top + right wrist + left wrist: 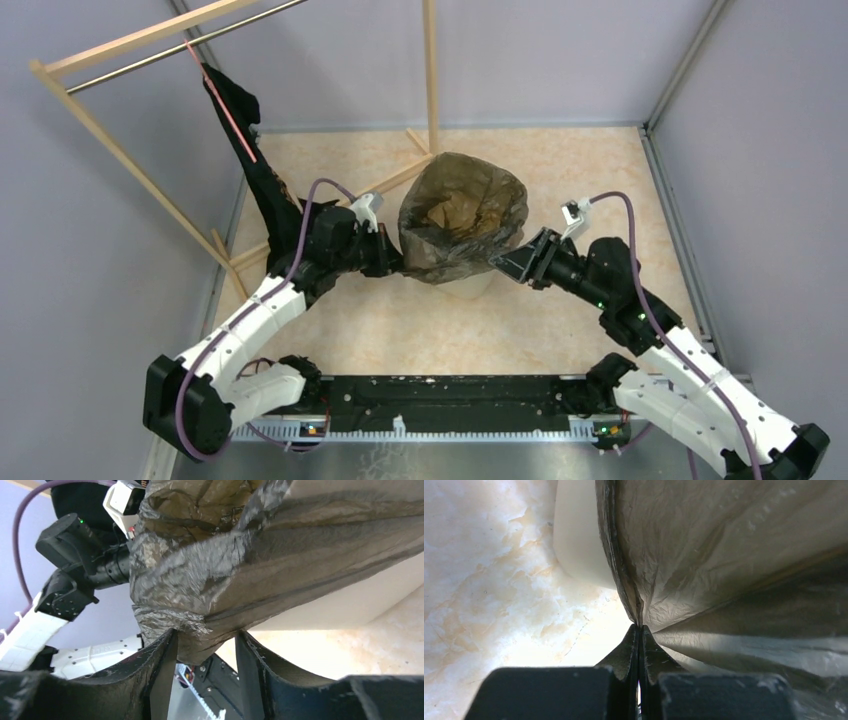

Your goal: Put the trash bags into the trash bin

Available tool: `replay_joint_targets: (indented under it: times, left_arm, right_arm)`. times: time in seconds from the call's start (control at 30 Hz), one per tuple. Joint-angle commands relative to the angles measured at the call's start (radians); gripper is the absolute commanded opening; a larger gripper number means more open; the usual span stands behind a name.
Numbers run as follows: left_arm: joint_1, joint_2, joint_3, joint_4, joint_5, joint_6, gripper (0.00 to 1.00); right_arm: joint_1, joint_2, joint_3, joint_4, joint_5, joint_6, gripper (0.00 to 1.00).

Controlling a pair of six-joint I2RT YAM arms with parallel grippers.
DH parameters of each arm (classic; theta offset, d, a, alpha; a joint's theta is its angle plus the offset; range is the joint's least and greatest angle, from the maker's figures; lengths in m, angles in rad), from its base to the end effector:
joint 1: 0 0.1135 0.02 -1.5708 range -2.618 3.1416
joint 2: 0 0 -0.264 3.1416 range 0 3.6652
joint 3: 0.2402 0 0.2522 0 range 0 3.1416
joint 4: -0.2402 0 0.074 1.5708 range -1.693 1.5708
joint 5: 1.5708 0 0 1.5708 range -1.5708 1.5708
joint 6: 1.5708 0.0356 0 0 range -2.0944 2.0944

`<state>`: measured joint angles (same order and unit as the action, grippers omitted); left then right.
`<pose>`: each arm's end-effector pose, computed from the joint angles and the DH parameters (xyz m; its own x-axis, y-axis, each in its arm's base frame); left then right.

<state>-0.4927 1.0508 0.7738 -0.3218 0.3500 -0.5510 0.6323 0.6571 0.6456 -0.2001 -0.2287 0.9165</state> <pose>0.1965 -0.1194 0.2728 -0.7864 -0.1360 -0.6026 0.3312 0.7306 -0.5971 0.1266 0.1028 0.3091 -0.7017 0.4439 -0.5572 -0.3247 0.4969 0.8048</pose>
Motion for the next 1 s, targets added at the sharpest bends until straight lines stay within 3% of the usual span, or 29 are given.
replay_joint_targets:
  times: [0.0, 0.2, 0.43, 0.63, 0.7, 0.83, 0.97]
  left_arm:
    - [0.000, 0.010, 0.016, 0.021, -0.004, 0.002, 0.00]
    - [-0.001, 0.009, 0.025, 0.018, 0.002, -0.006, 0.00]
    - [0.000, 0.012, 0.013, 0.027, -0.003, -0.013, 0.00]
    - [-0.001, 0.041, 0.004, 0.035, -0.013, -0.010, 0.00]
    - [-0.001, 0.049, 0.004, 0.035, -0.018, -0.009, 0.00]
    - [-0.001, 0.055, 0.002, 0.034, -0.032, -0.004, 0.00]
    - [-0.001, 0.049, 0.007, 0.034, -0.045, -0.001, 0.00]
  right_arm:
    - [0.010, -0.013, -0.032, 0.071, 0.022, -0.056, 0.48]
    - [0.010, 0.019, -0.009, 0.119, 0.052, -0.096, 0.52]
    - [0.010, 0.052, -0.052, 0.118, 0.093, -0.122, 0.24]
    - [0.009, 0.049, -0.129, 0.053, 0.107, -0.169, 0.24]
    - [0.009, 0.039, -0.103, -0.029, 0.094, -0.206, 0.28]
    - [0.010, -0.040, -0.026, -0.225, 0.104, -0.217, 0.57]
    - [0.010, -0.113, 0.055, -0.249, 0.078, -0.148, 0.78]
